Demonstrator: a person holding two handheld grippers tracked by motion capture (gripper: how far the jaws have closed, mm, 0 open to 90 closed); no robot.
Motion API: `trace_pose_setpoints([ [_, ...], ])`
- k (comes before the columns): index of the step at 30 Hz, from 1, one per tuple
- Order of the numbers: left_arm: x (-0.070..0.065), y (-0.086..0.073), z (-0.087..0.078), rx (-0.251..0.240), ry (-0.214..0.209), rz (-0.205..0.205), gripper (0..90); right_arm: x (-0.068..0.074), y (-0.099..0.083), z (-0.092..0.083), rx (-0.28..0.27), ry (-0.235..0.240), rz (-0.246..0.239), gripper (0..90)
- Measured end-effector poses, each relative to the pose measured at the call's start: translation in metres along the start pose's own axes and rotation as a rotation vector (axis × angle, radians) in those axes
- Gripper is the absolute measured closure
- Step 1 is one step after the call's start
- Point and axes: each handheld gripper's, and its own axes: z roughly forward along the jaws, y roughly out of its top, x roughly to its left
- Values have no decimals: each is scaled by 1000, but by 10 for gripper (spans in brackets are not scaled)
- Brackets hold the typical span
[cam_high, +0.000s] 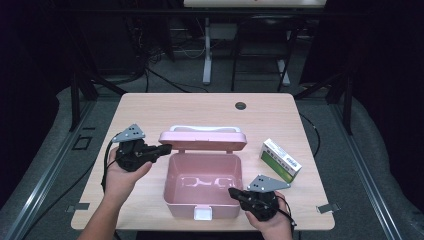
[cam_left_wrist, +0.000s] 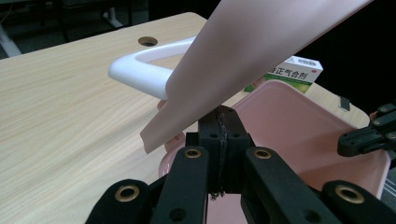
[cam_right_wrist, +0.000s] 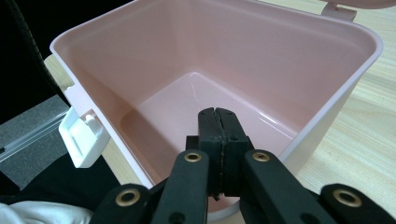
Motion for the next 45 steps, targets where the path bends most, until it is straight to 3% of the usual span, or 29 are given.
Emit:
trace_pose_setpoints([
  [6,4,-3,3,5,3,-15,898,0,0,0,-2,1,1,900],
  [25,10,-4,9,14,16,-12,898,0,0,0,-2,2,1,900],
  [45,19,-13,18,24,21,-51,898,0,-1,0,-8,2,1,900],
])
